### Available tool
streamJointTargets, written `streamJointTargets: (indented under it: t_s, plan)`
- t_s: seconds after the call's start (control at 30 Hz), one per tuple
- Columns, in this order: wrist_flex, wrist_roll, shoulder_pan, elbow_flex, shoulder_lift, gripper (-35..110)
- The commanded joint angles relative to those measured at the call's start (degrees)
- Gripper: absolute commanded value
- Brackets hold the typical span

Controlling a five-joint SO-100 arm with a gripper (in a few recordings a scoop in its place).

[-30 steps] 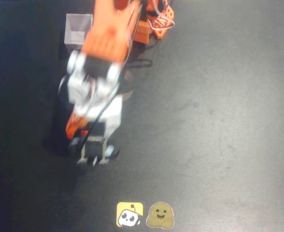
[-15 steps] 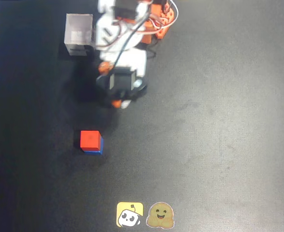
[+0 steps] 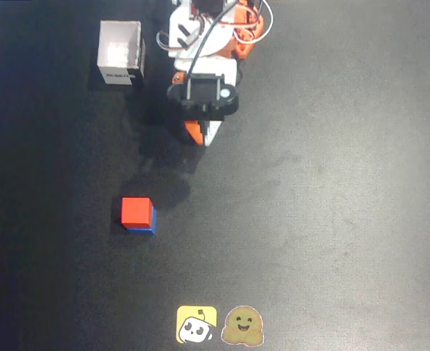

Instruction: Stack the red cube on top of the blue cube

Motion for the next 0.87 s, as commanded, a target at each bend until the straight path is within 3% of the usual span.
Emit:
streamJointTargets:
  t_s: [0.0,0.2,0.83]
  plan:
    - [6.24,2.72,-0.44,-0.26,0.18,0]
    - [15.29,2.02,-0.18,-0.26,0.18,0]
    - [15.12,1.05,-0.26,-0.26,0.18,0]
